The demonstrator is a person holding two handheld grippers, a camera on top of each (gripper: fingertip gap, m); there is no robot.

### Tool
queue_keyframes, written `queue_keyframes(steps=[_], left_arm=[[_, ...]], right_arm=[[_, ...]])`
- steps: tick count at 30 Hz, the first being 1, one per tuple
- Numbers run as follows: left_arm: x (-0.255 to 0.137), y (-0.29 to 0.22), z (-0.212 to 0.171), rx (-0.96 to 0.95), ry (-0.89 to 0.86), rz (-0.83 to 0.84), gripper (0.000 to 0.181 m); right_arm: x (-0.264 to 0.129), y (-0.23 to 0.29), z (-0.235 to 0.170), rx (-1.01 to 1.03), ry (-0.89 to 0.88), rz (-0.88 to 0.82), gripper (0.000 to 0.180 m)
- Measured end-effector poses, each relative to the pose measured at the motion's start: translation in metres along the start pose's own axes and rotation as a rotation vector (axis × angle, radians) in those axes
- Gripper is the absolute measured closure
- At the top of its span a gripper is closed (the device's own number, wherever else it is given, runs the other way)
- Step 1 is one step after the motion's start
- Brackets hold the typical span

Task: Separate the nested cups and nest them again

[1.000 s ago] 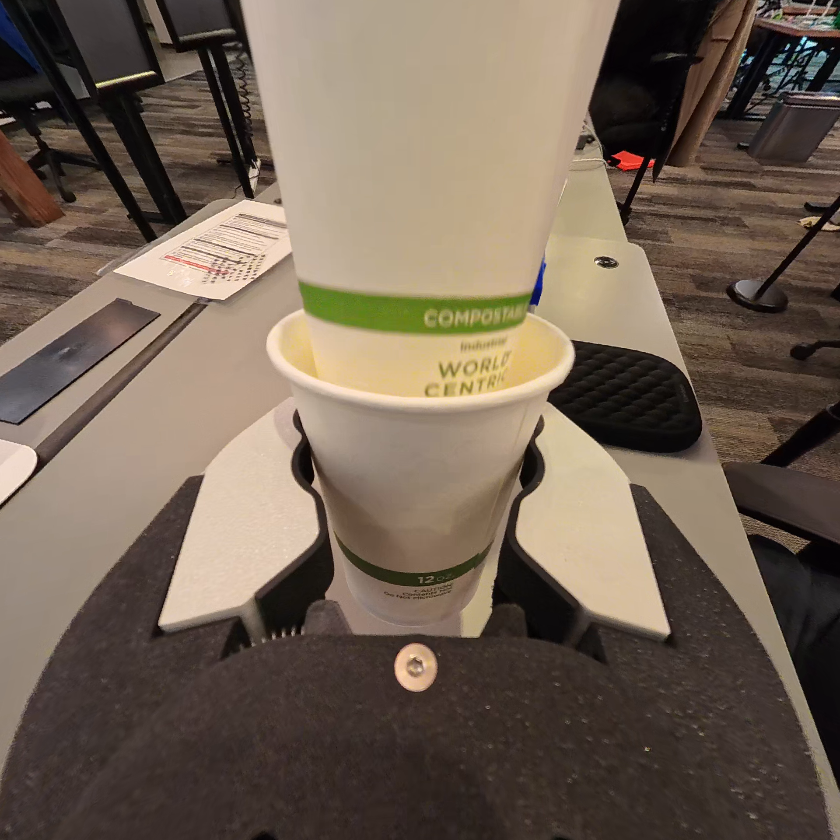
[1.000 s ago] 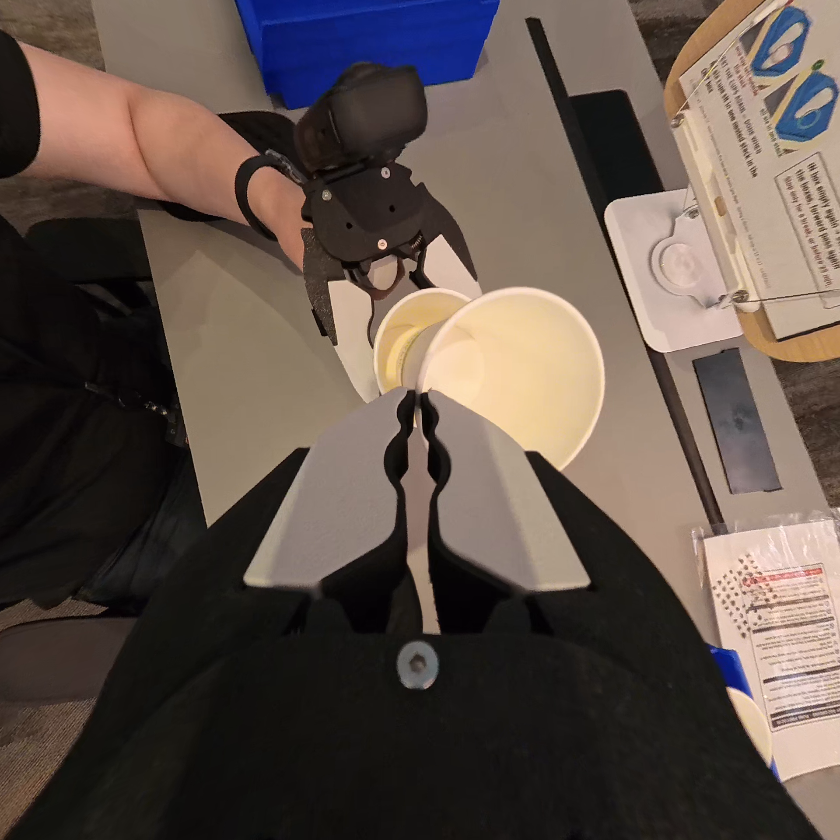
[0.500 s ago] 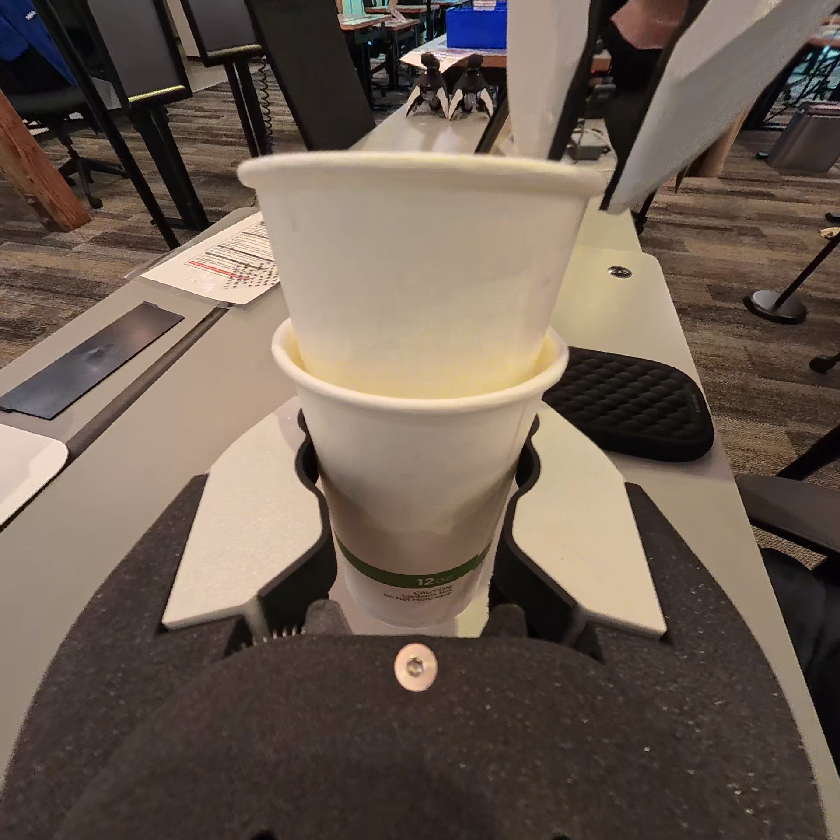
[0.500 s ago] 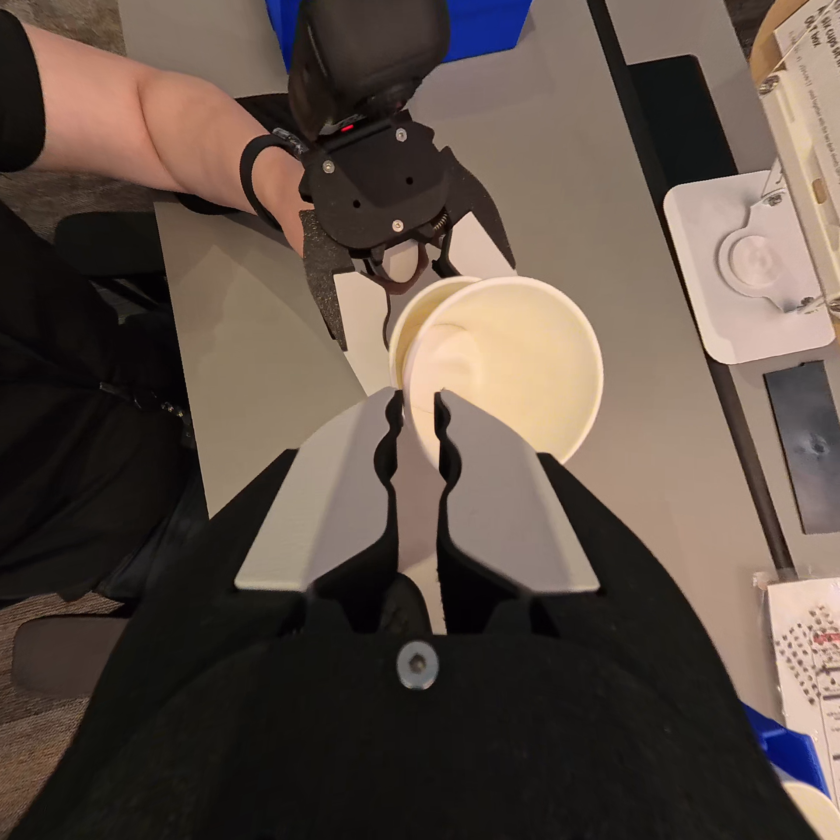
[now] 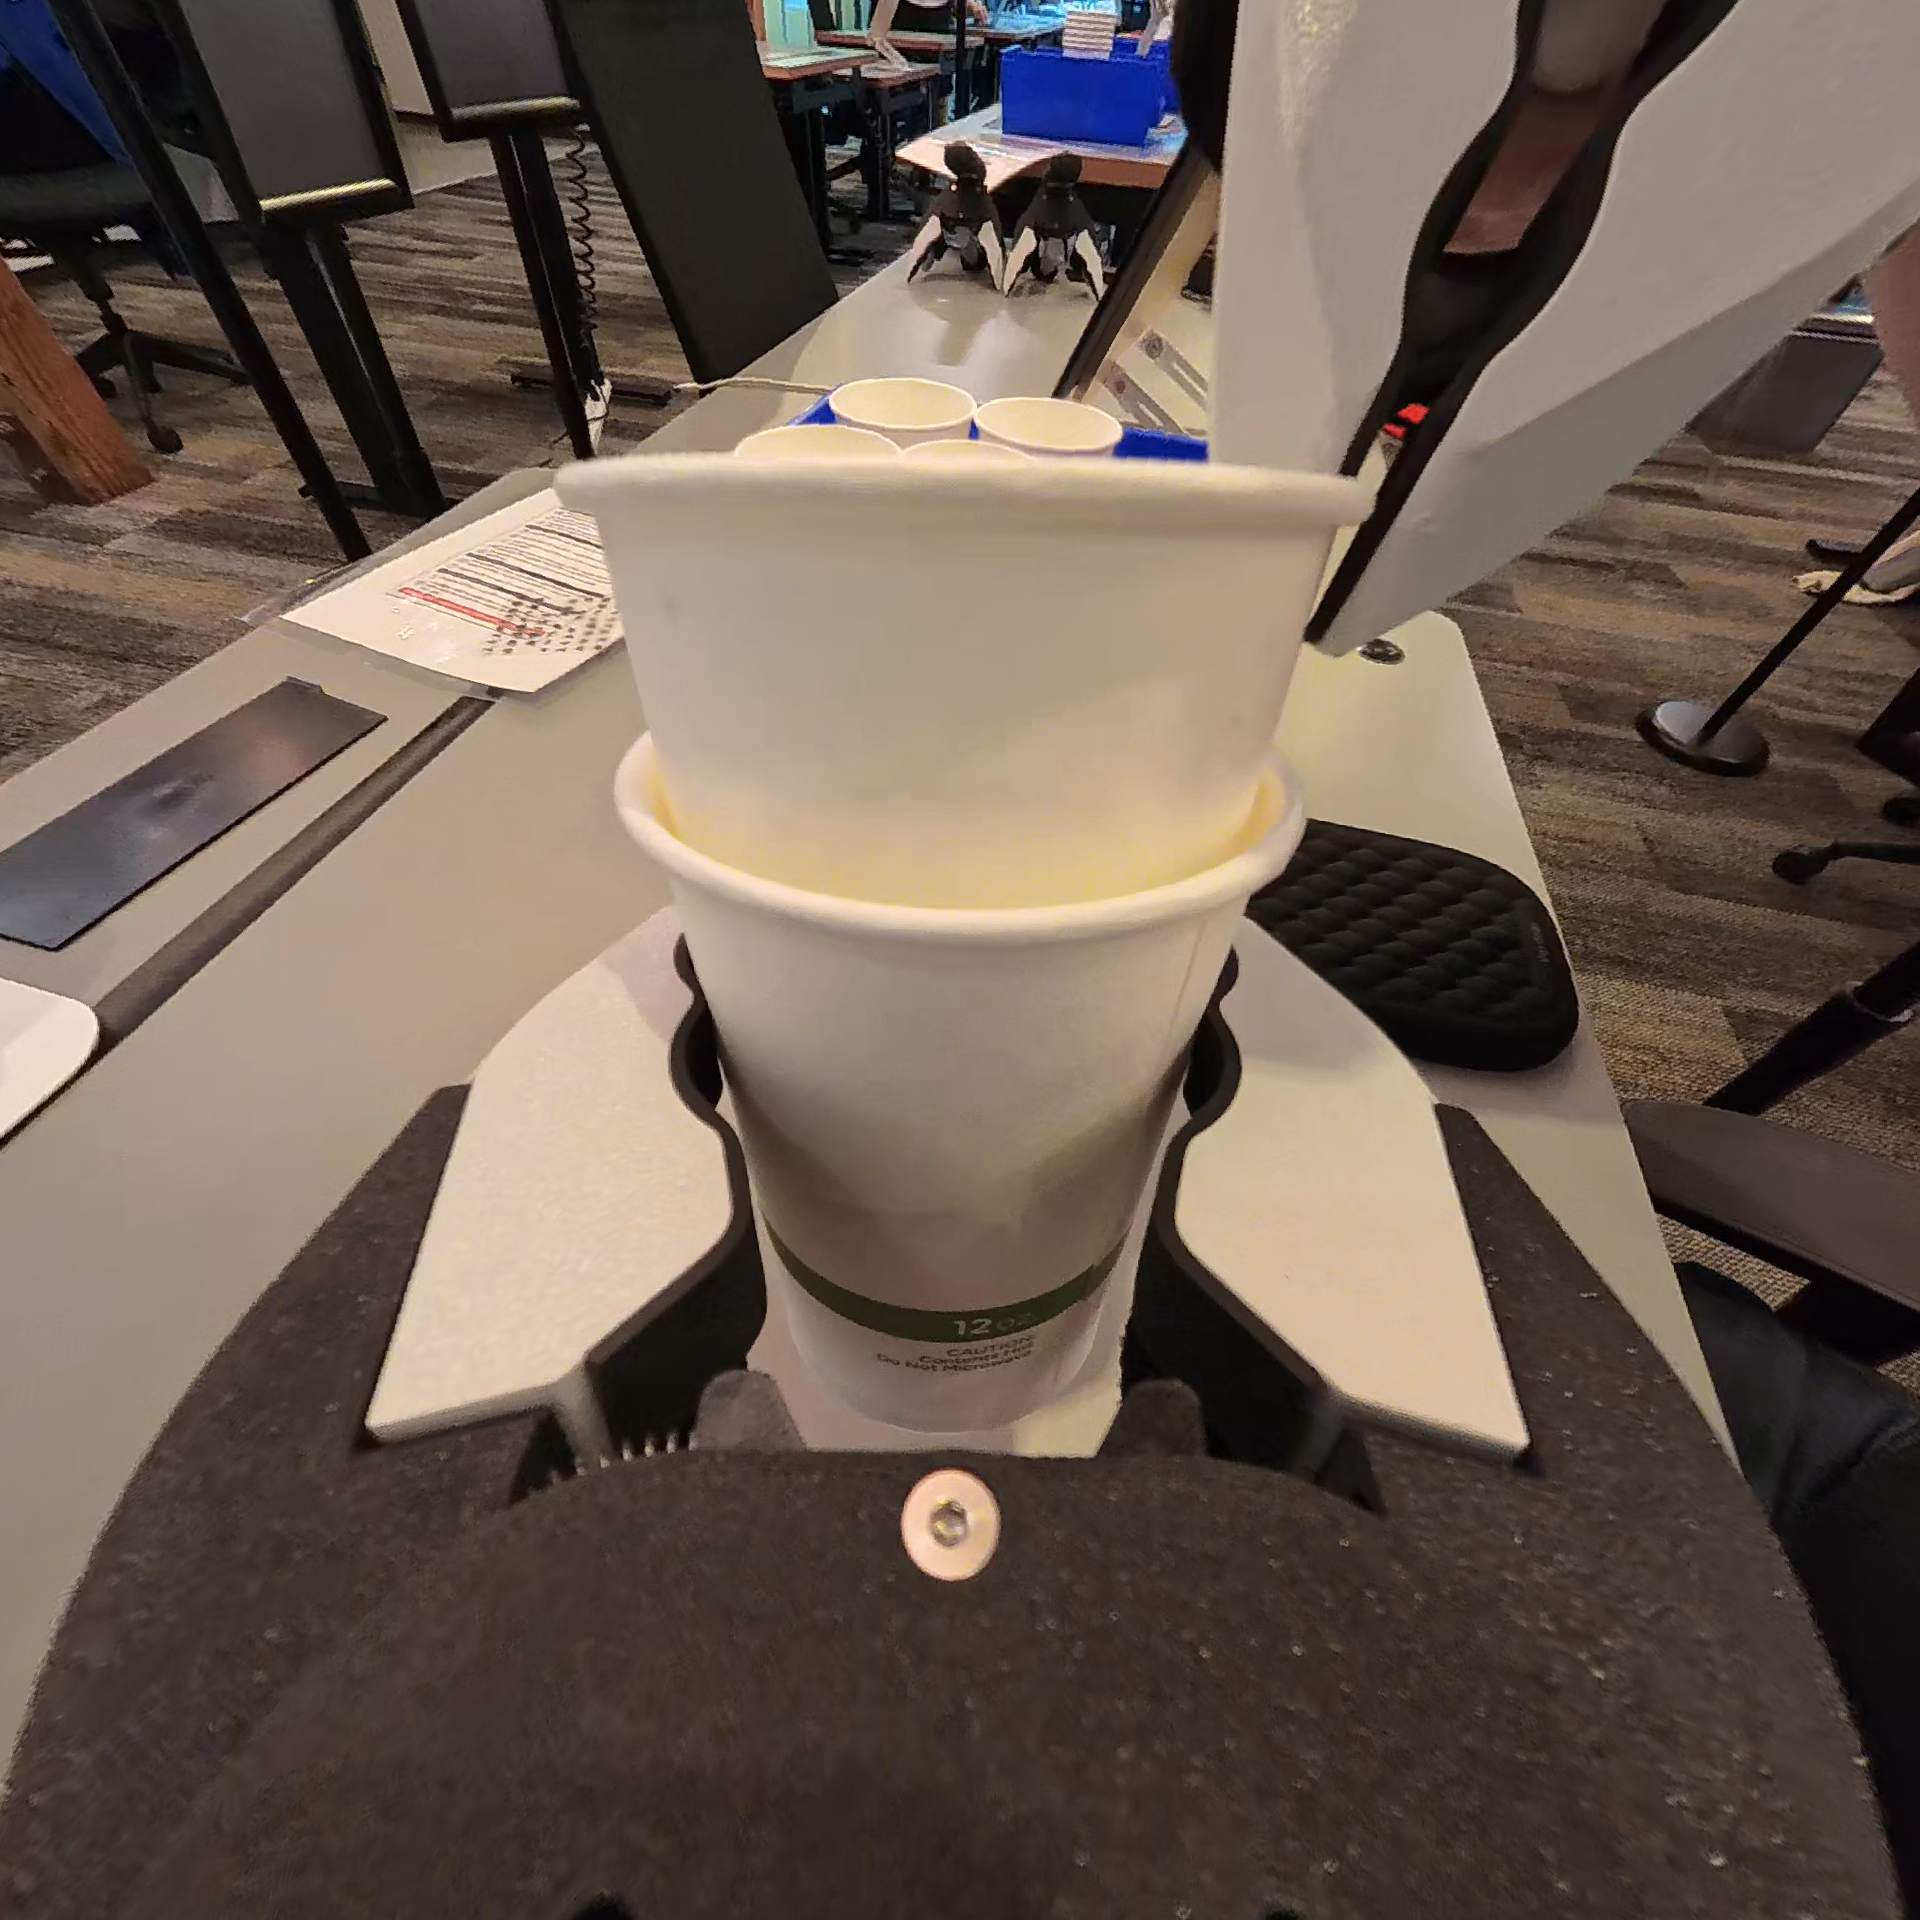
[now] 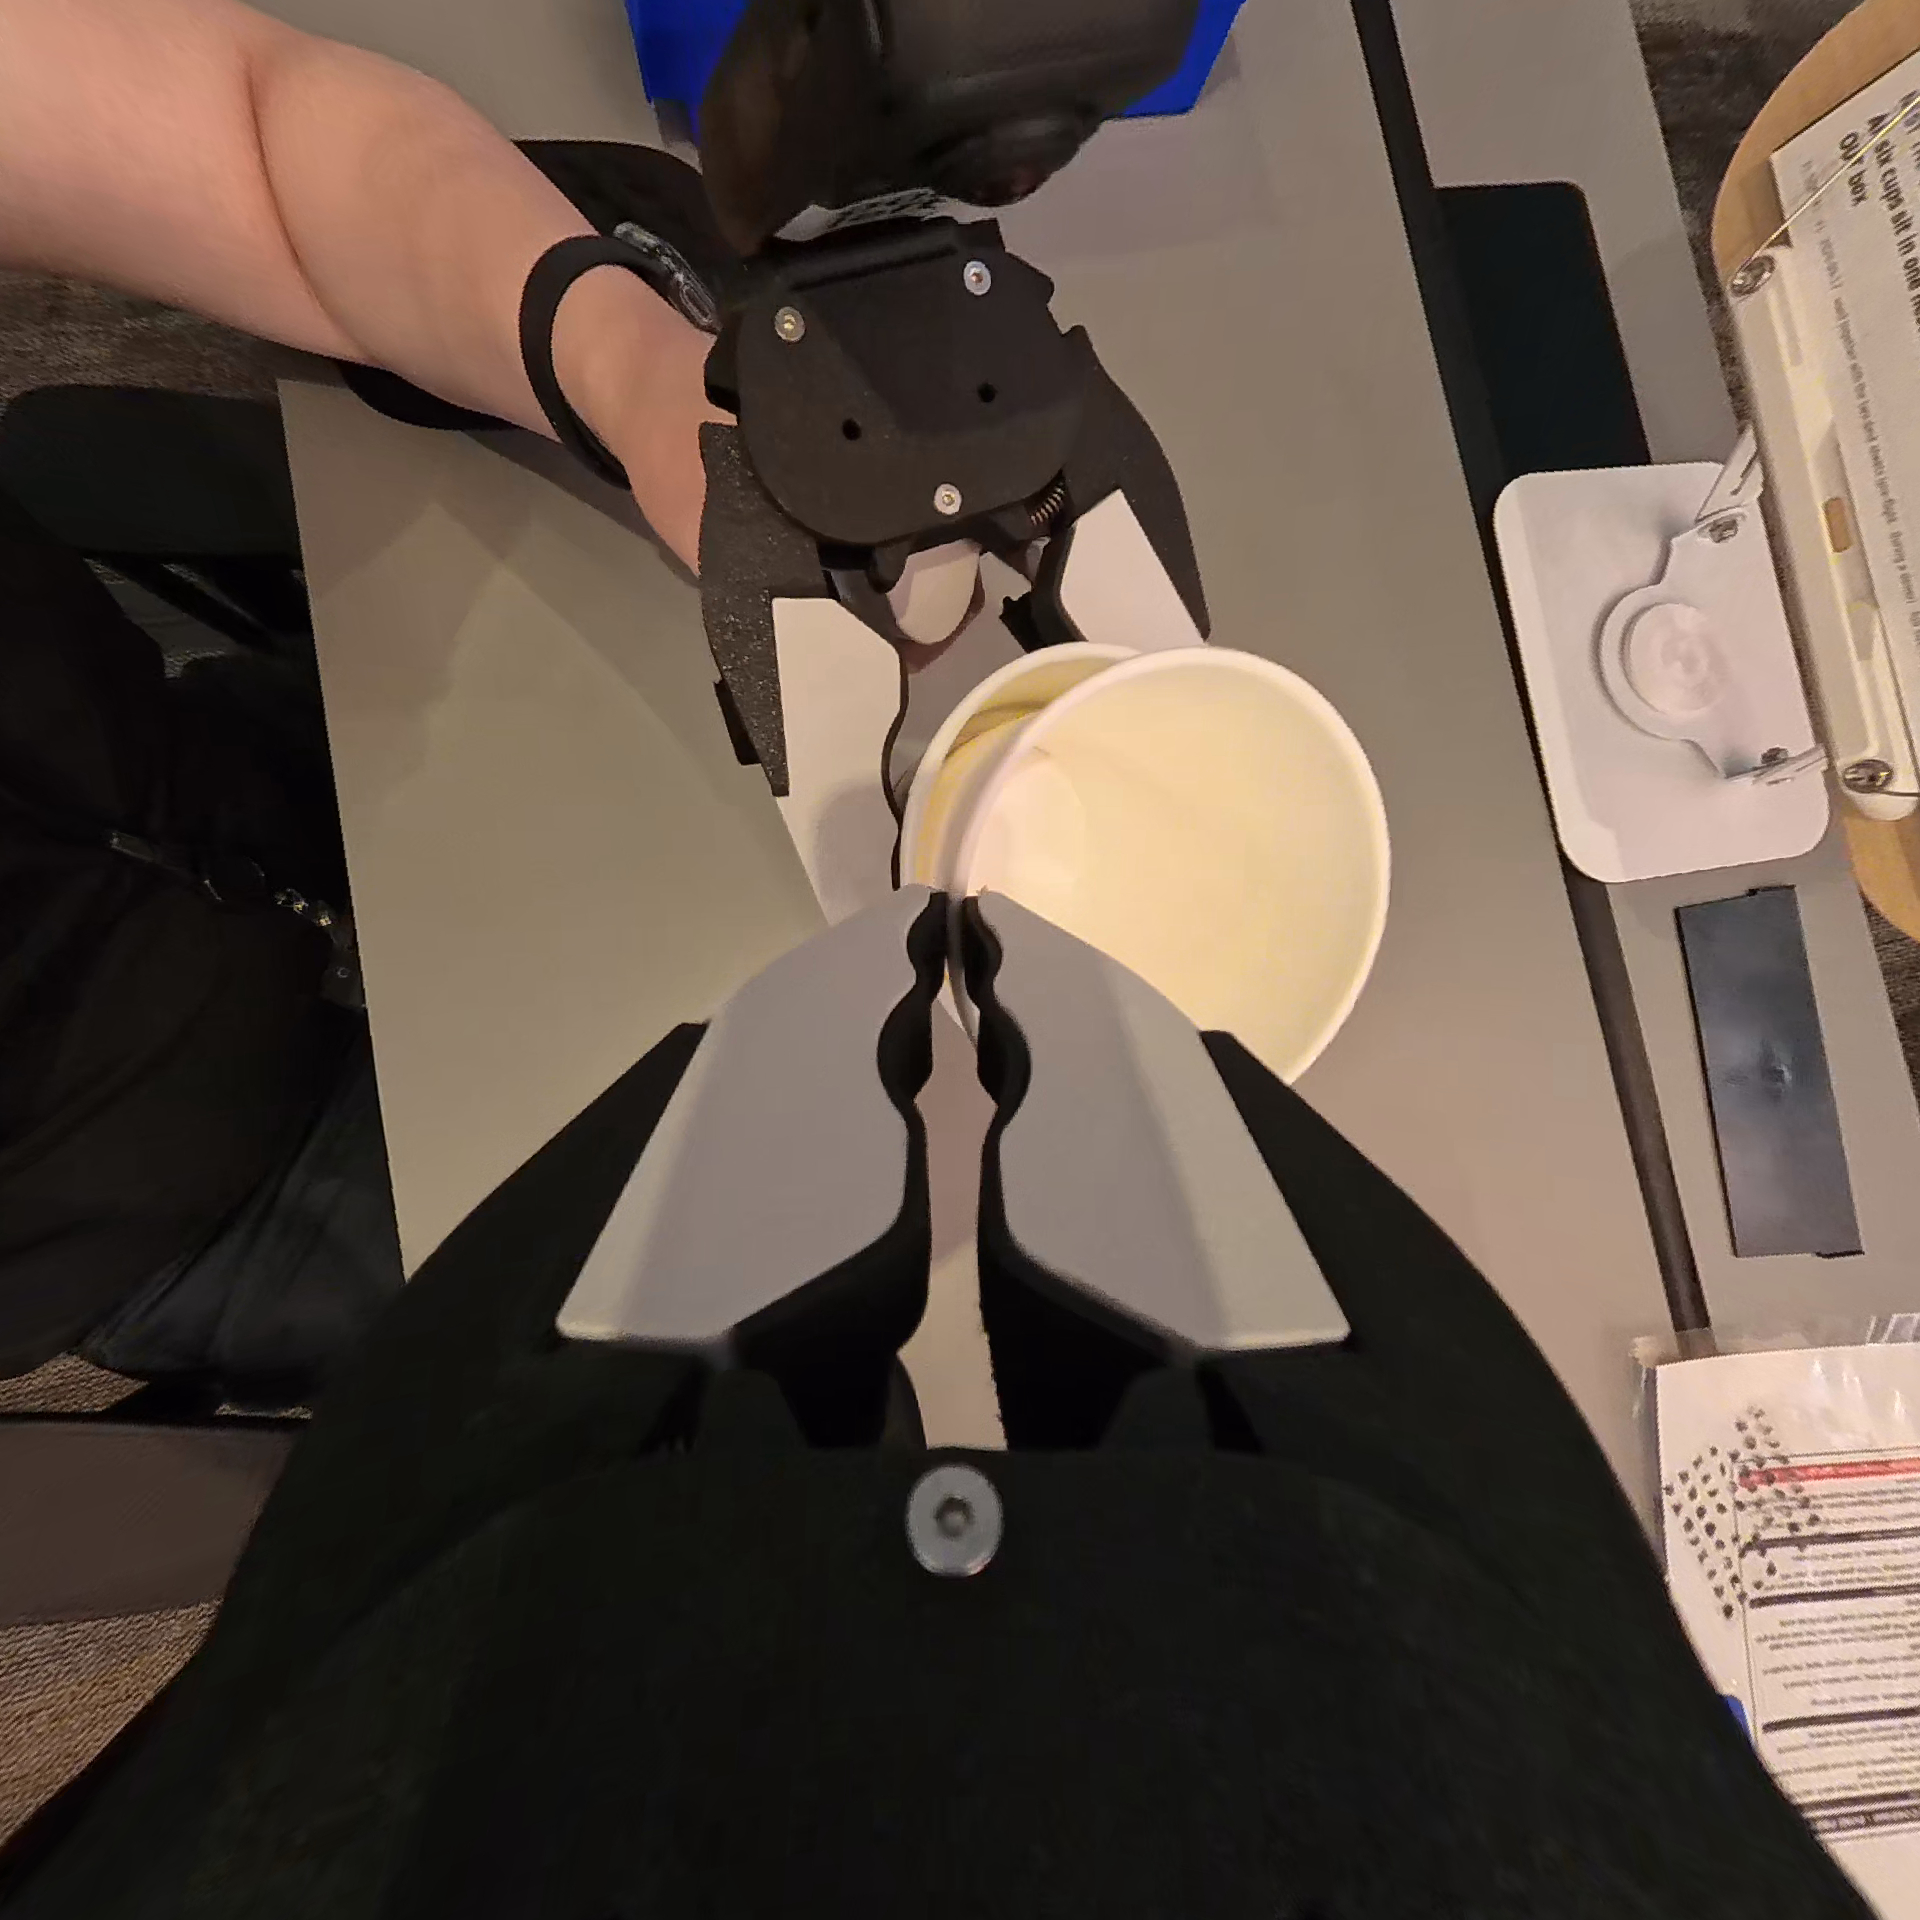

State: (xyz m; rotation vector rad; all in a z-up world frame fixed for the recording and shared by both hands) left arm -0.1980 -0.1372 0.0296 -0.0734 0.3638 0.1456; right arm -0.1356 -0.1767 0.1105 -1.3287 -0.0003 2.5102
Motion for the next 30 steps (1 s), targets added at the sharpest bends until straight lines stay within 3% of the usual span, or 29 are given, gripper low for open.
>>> queue_keyframes(steps=[7,14,17,21,25,30], left_arm=[[0.006,0.004,-0.007,0.0,0.033,0.002,0.091],[0.011,0.01,-0.016,-0.017,0.073,0.006,0.091],[0.012,0.008,-0.016,-0.011,0.08,0.007,0.09],[0.015,0.007,-0.019,0.018,0.1,0.022,0.09],[0.017,0.006,-0.021,0.024,0.11,0.024,0.09],[0.017,0.008,-0.021,0.02,0.108,0.026,0.09]], right_arm=[[-0.022,-0.008,-0.002,0.002,-0.021,-0.069,0.177],[-0.106,-0.021,-0.034,0.096,-0.03,-0.27,0.178],[-0.144,-0.032,-0.088,0.229,0.08,-0.398,0.177],[-0.179,-0.043,-0.19,0.482,0.26,-0.523,0.178],[-0.181,-0.043,-0.279,0.703,0.377,-0.54,0.178],[-0.16,-0.042,-0.346,0.841,0.451,-0.505,0.177]])
Point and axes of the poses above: each gripper's, where its closed fingertips meet, x out along the fingers, z out of its top, y = z × x across the jaws, the point moved 5 cm from there along -x, back along the fingers, and after that the axes turned 4 degrees about y, right-handed, at the moved point
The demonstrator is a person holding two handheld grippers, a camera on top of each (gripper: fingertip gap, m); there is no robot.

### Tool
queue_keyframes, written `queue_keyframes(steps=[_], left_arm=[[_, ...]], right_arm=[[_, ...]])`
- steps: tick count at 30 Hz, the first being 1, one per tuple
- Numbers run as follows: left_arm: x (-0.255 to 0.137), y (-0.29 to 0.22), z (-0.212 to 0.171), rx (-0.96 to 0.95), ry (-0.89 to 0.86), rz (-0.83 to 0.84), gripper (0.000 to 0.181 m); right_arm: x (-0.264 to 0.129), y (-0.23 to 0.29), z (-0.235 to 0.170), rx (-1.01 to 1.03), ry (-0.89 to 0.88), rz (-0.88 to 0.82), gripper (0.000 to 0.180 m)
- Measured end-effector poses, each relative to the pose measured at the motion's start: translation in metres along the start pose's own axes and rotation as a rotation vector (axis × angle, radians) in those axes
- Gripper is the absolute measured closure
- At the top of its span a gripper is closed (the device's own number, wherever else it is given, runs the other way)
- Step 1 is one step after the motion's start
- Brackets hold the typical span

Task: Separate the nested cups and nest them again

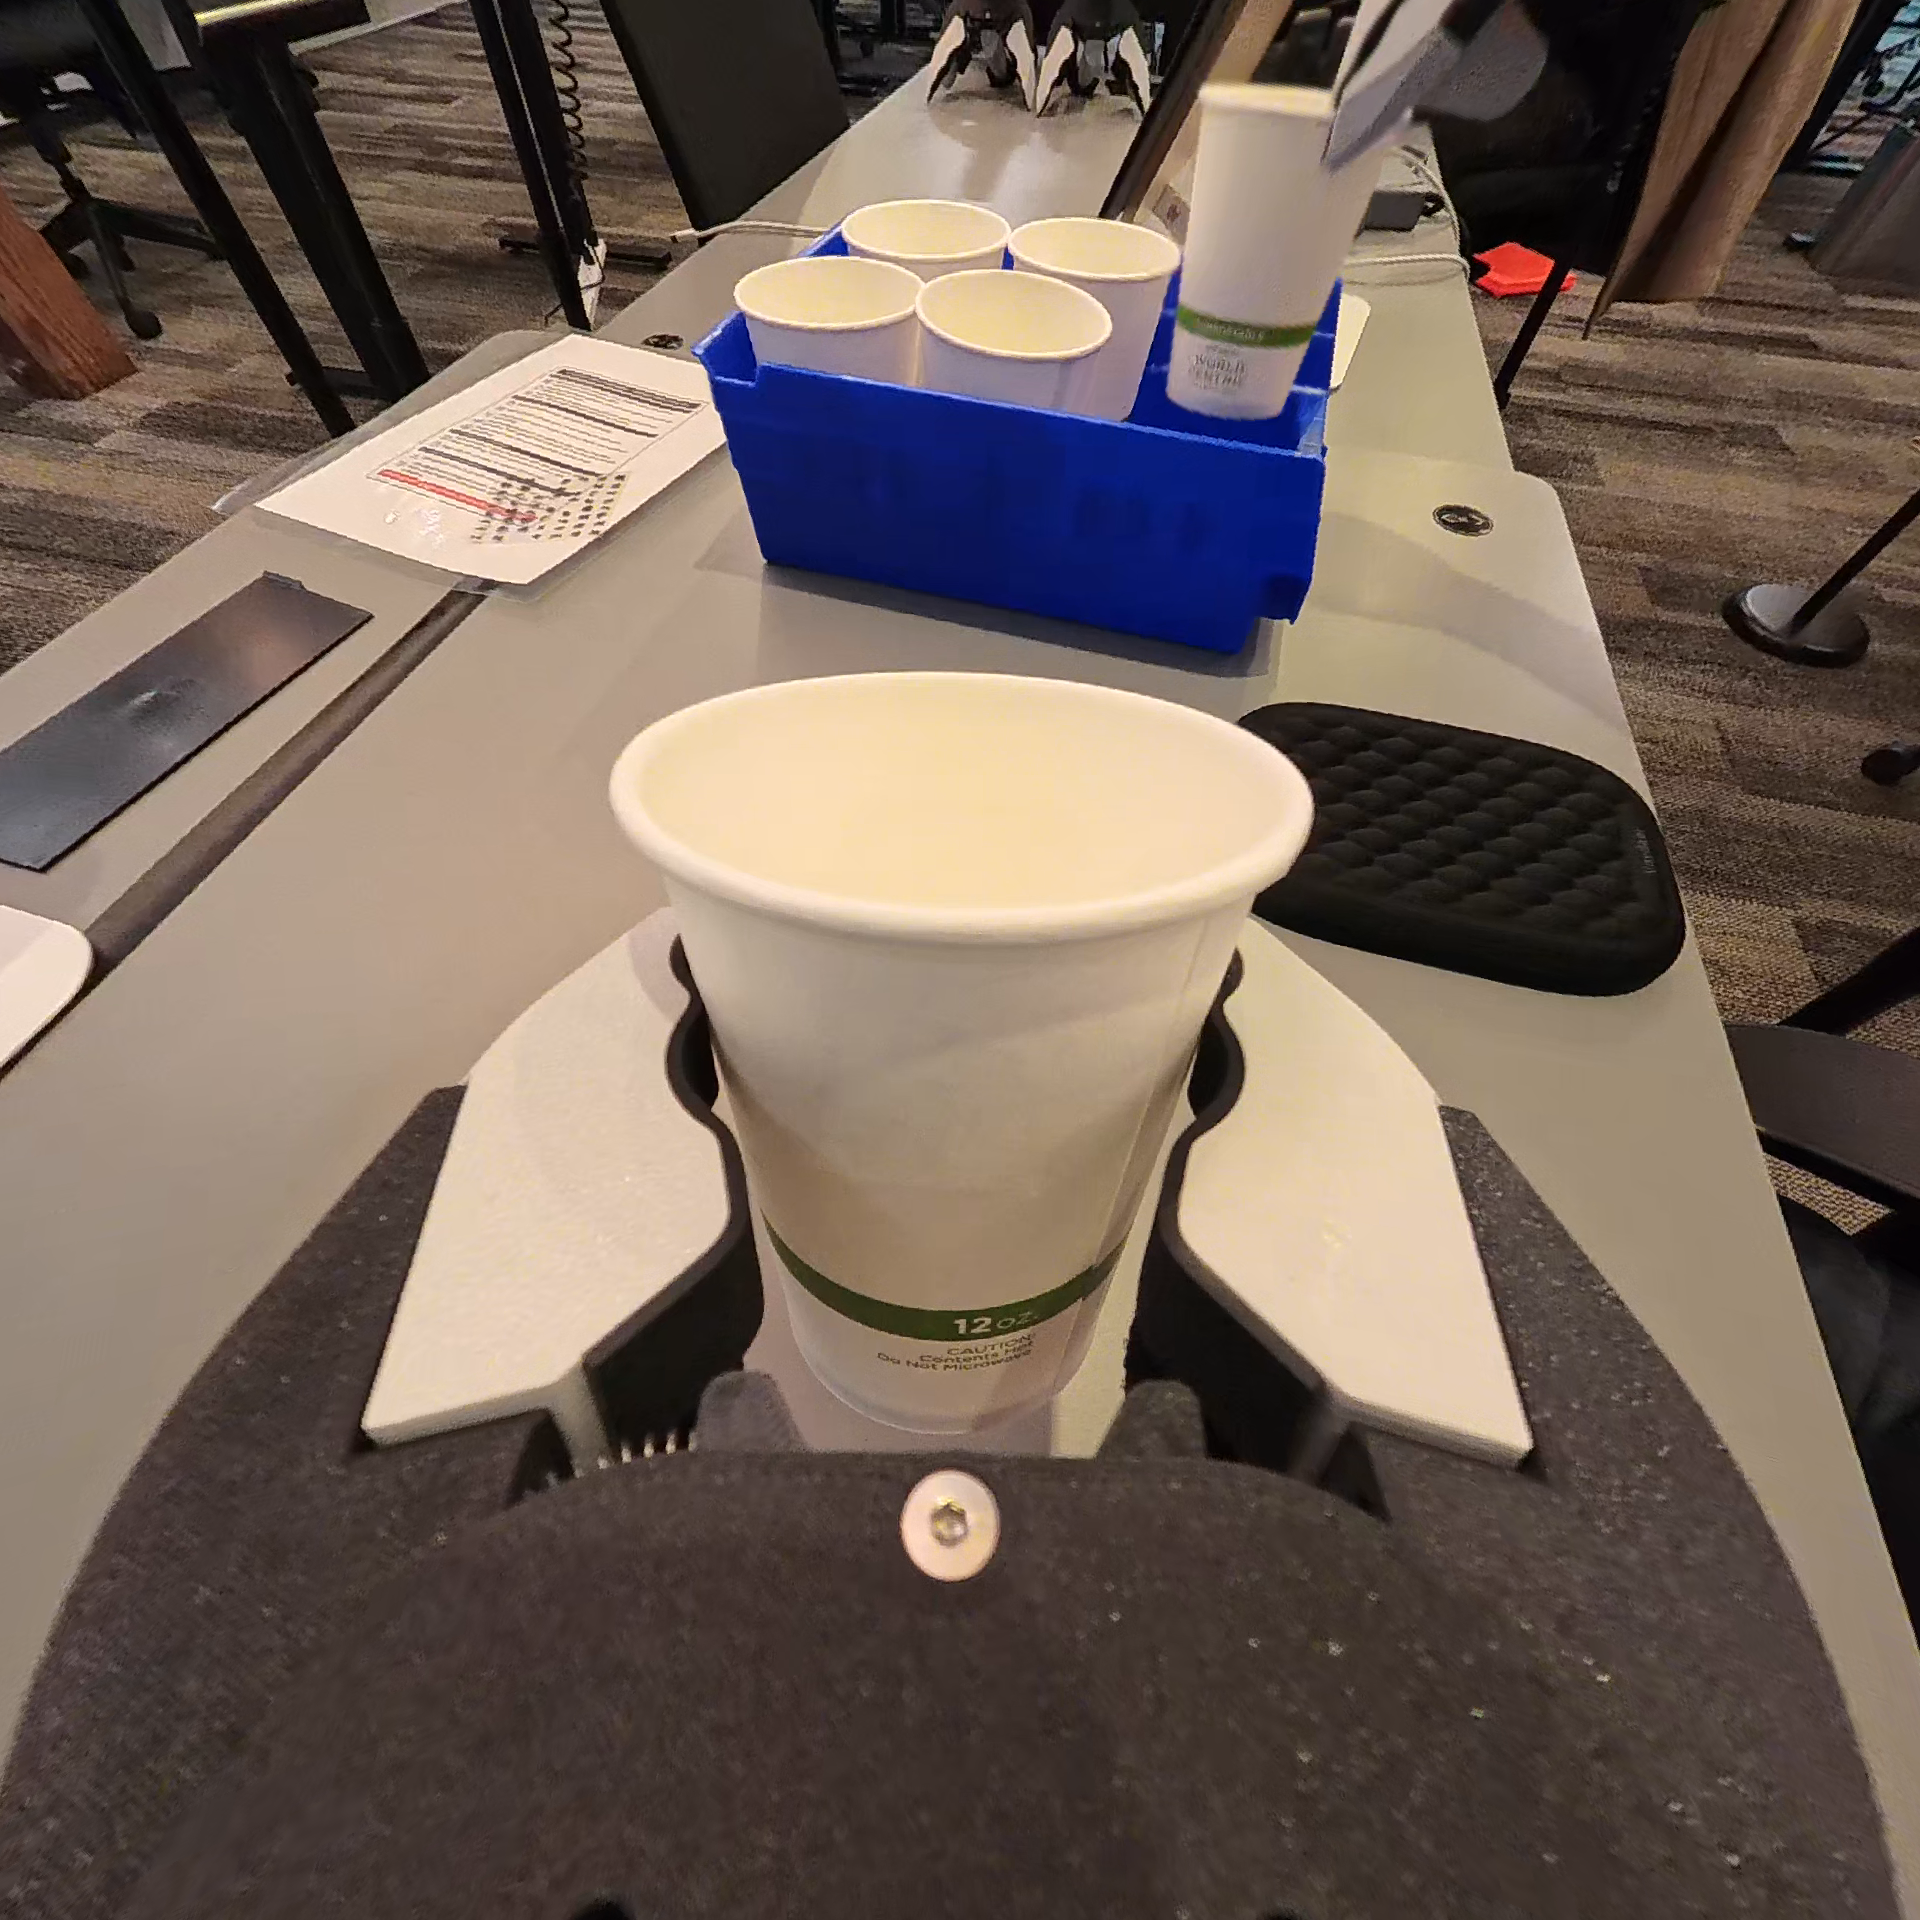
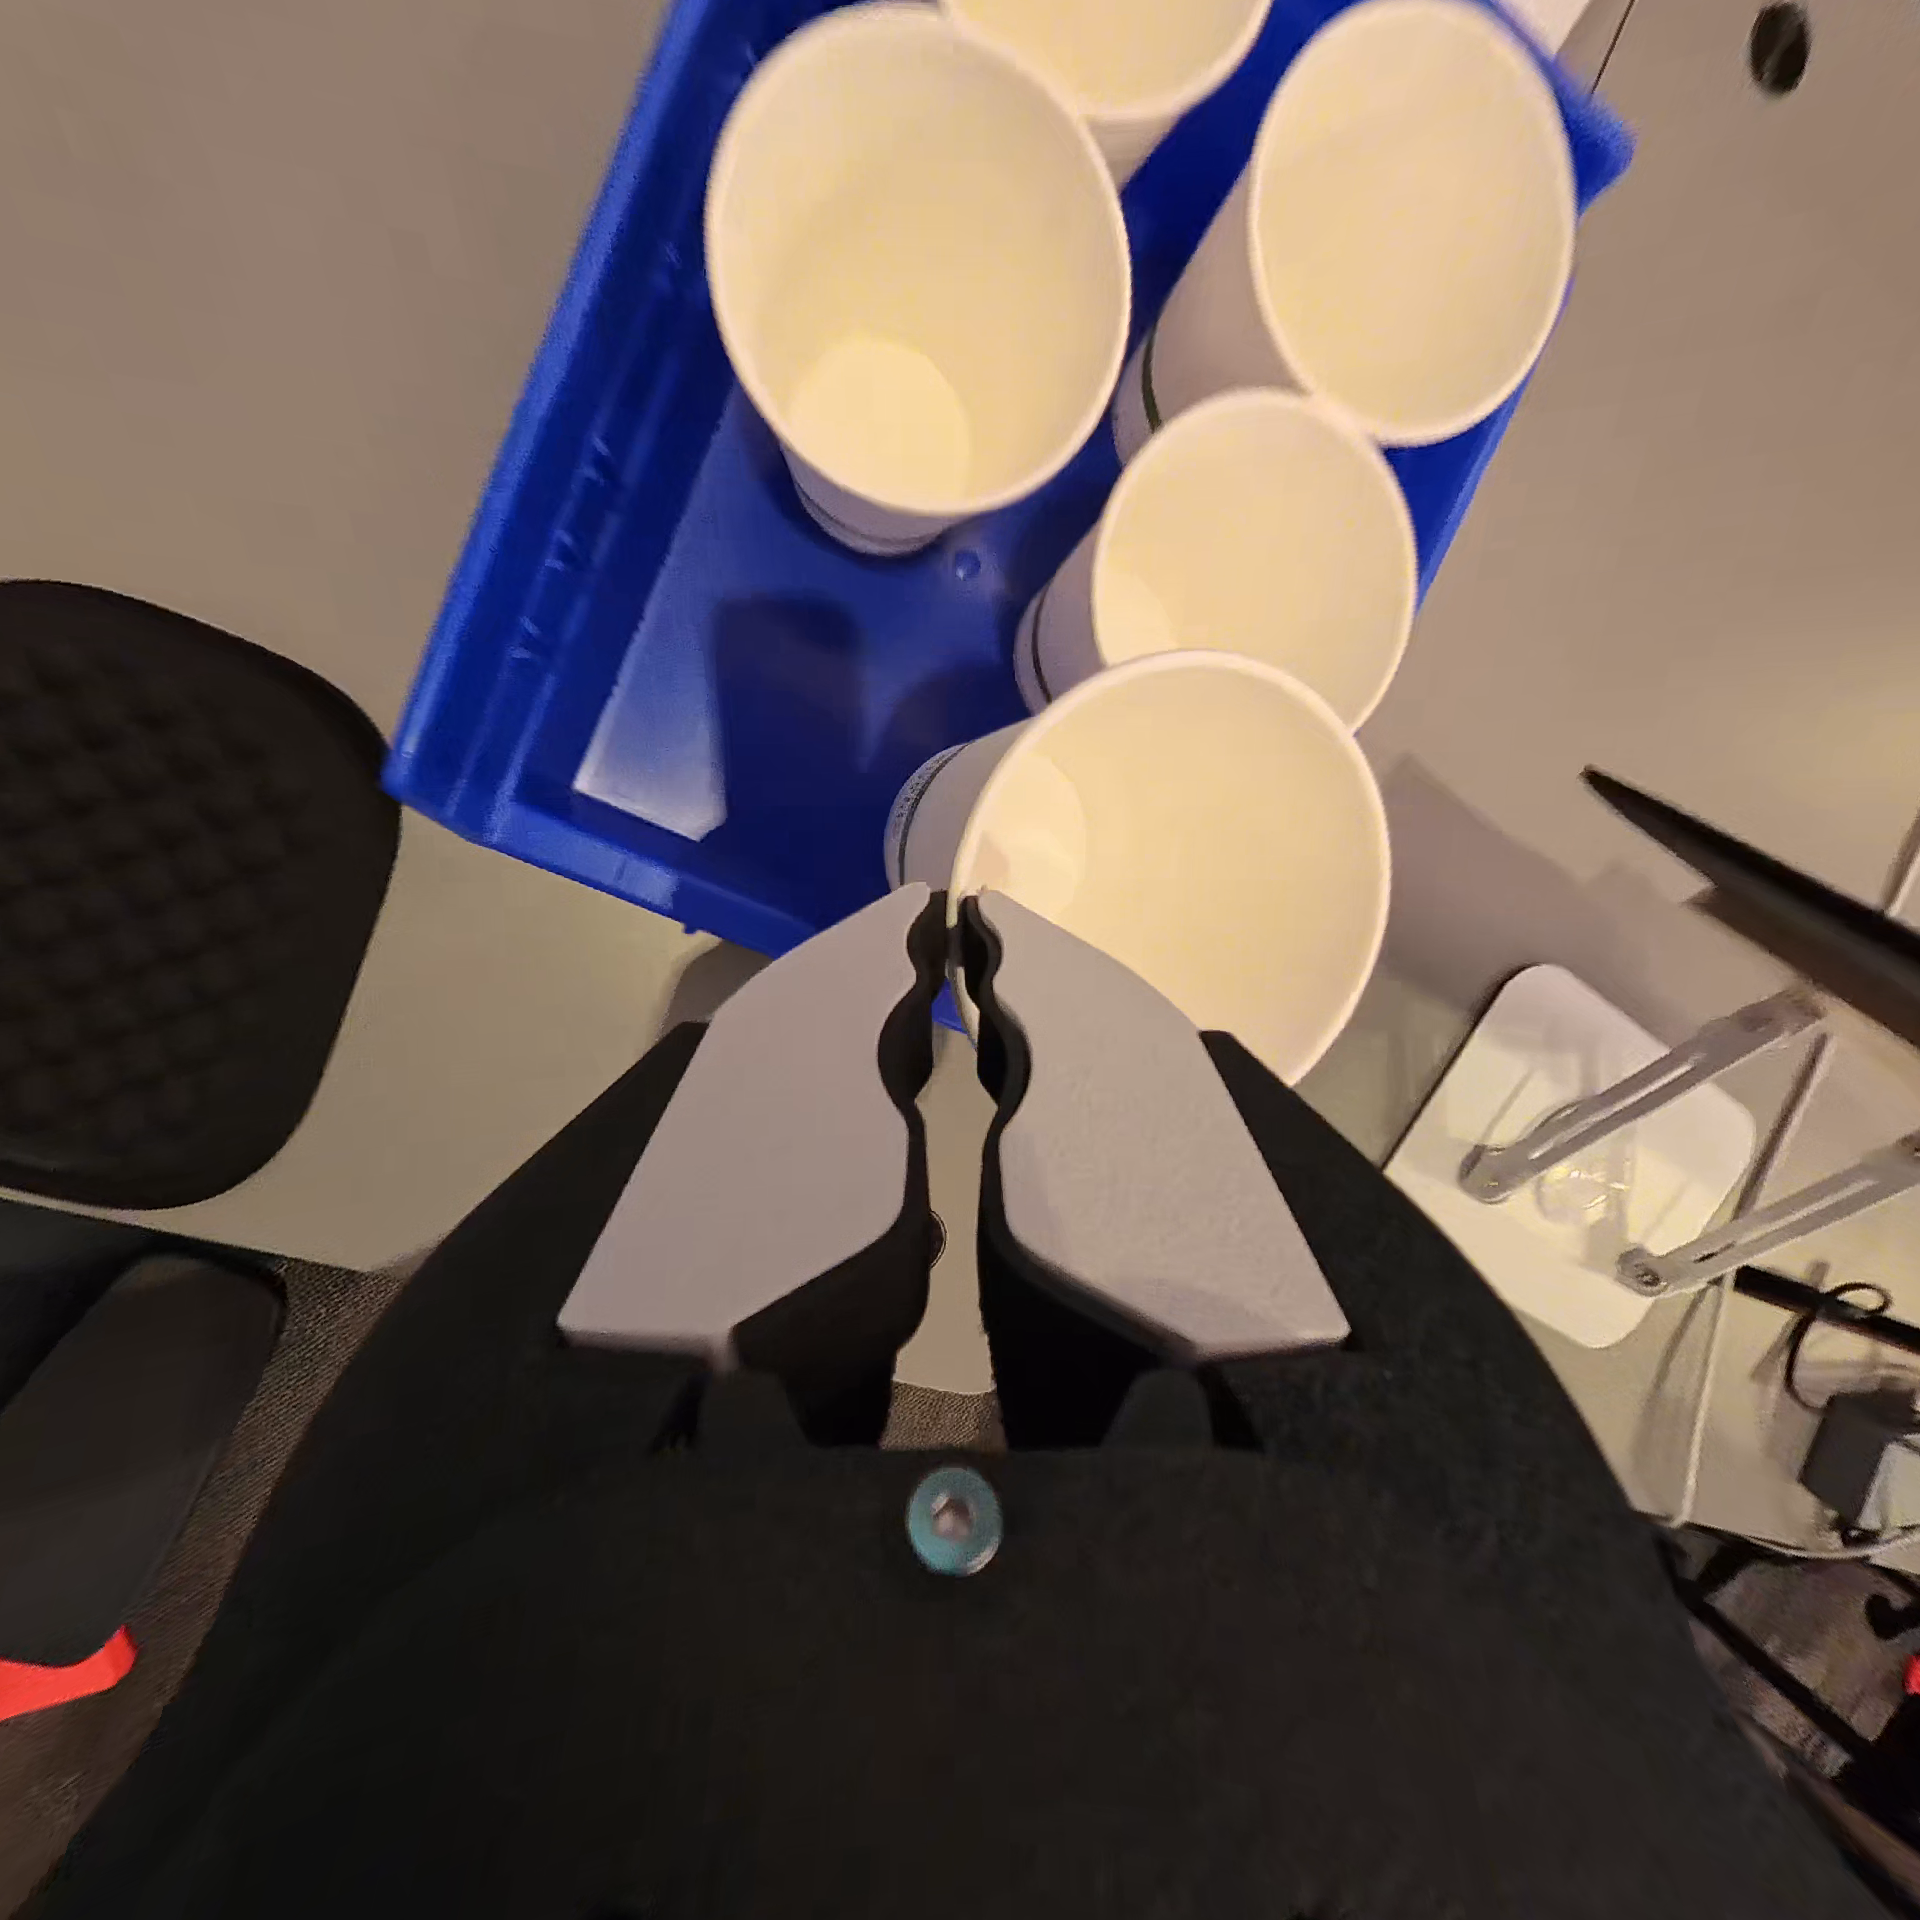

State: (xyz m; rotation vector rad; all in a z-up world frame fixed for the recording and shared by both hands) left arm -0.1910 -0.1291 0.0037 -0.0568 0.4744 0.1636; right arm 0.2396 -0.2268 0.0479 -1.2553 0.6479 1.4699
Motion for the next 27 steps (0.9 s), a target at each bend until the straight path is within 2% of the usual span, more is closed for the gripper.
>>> queue_keyframes(steps=[5,14,27], left_arm=[[-0.001,0.004,0.0,-0.008,-0.002,0.003,0.09],[0.0,0.004,-0.001,-0.01,0.002,0.004,0.09],[0.002,0.001,-0.003,-0.002,0.014,-0.002,0.09]], right_arm=[[0.029,-0.006,-0.011,0.017,0.032,0.005,0.177],[0.058,0.001,-0.024,-0.021,0.077,-0.009,0.177],[0.053,0.011,-0.025,-0.004,0.092,-0.016,0.177]])
Point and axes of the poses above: each gripper's, where its closed fingertips meet, x out along the fingers, z out of its top, y = z × x across the jaws, the point moved 5 cm from there along -x, back along the fingers, and after that the axes turned 4 degrees about y, right-handed, at the moved point
